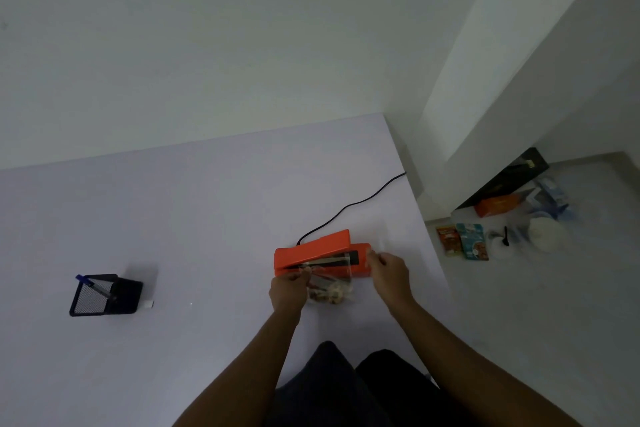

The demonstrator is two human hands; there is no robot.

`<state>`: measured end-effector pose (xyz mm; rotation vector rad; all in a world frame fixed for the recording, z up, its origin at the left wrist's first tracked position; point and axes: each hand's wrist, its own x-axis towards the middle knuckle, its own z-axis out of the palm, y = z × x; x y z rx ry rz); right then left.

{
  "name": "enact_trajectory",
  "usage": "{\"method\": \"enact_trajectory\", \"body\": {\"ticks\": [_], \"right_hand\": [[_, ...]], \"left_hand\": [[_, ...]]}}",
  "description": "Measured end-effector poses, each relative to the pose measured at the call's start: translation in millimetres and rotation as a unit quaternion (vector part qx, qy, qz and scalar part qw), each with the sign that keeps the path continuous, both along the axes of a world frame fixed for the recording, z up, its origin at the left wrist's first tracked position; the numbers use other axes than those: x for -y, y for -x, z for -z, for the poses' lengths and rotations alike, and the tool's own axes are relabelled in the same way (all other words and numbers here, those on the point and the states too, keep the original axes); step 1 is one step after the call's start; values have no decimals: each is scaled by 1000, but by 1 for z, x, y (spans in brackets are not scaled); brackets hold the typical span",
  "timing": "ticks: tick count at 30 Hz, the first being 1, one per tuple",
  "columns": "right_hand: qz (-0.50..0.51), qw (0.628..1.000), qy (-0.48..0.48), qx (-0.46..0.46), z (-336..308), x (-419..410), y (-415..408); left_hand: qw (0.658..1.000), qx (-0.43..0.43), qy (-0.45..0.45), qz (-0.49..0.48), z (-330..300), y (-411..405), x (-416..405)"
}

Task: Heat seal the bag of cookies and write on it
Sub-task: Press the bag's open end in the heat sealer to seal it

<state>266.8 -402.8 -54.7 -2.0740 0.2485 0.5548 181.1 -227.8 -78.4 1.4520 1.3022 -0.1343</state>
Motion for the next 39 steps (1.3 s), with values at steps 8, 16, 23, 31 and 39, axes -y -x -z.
{"method": "enact_trajectory", "body": {"ticks": [8, 16, 23, 31, 39], "right_hand": [[-103, 978, -123, 132, -67, -37, -7], [-46, 991, -78, 102, -28, -10, -15], [-17, 998, -48, 40, 9, 10, -13], [-12, 999, -27, 17, 28, 13, -16], [-11, 999, -31, 4, 34, 13, -18]], "left_hand": [[1000, -15, -12, 8, 1, -1, 1], [1000, -21, -16, 7, 6, -1, 1], [999, -23, -22, 7, 12, 0, 0], [999, -13, -26, 30, 8, 0, 1], [999, -15, -25, 14, 7, -1, 2]]}}
